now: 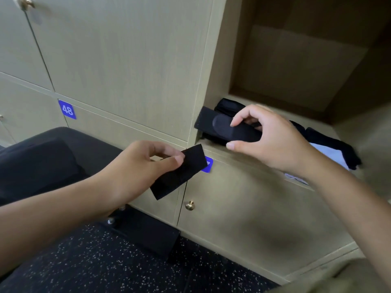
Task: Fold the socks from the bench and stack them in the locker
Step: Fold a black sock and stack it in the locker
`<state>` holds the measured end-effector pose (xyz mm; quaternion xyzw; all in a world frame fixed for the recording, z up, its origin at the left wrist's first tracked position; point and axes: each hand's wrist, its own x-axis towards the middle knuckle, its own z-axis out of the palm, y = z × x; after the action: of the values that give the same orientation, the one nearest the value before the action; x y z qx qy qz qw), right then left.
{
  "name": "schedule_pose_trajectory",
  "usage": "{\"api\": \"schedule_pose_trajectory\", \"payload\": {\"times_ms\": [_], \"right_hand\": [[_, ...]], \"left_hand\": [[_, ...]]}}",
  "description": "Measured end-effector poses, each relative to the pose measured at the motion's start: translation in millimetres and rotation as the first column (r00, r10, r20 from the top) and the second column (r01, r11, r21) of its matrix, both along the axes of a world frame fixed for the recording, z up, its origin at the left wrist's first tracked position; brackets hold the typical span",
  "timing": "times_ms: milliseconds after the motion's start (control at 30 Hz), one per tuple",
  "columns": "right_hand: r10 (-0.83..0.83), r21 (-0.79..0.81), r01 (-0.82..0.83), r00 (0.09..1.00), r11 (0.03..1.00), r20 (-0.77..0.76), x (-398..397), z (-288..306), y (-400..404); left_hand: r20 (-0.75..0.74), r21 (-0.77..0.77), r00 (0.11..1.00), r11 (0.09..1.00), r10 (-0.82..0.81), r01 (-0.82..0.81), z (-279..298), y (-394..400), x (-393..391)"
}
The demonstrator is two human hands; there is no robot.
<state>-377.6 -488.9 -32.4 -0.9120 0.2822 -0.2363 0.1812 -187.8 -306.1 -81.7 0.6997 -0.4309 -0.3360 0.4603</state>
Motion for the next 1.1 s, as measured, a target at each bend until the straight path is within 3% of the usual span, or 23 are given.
{"api": "schedule_pose_trajectory", "payload": {"times_ms": [167,533,933,1100], "right_hand": [[-0.110,-0.007,0.110,0.992,0.994,-0.069,0,-10,-36],[-0.100,0.045,0.111,0.976,0.993,-0.196,20,-31,-72],[-0.059,0.084,0.085,0.959,0.993,-0.278,25,-37,-75],[-0.063,0.073,0.087,0.958,0.994,-0.279,26,-37,-73]], "left_hand": [[0.173,-0.003,0.985,1.000,0.008,-0.008,-4,-6,4],[0.280,0.016,0.959,0.999,-0.044,0.041,-15,-10,5],[0.264,-0.005,0.963,0.999,-0.046,0.050,-13,-12,7],[0.135,-0.057,0.990,0.998,-0.026,0.034,-10,-13,12]]}}
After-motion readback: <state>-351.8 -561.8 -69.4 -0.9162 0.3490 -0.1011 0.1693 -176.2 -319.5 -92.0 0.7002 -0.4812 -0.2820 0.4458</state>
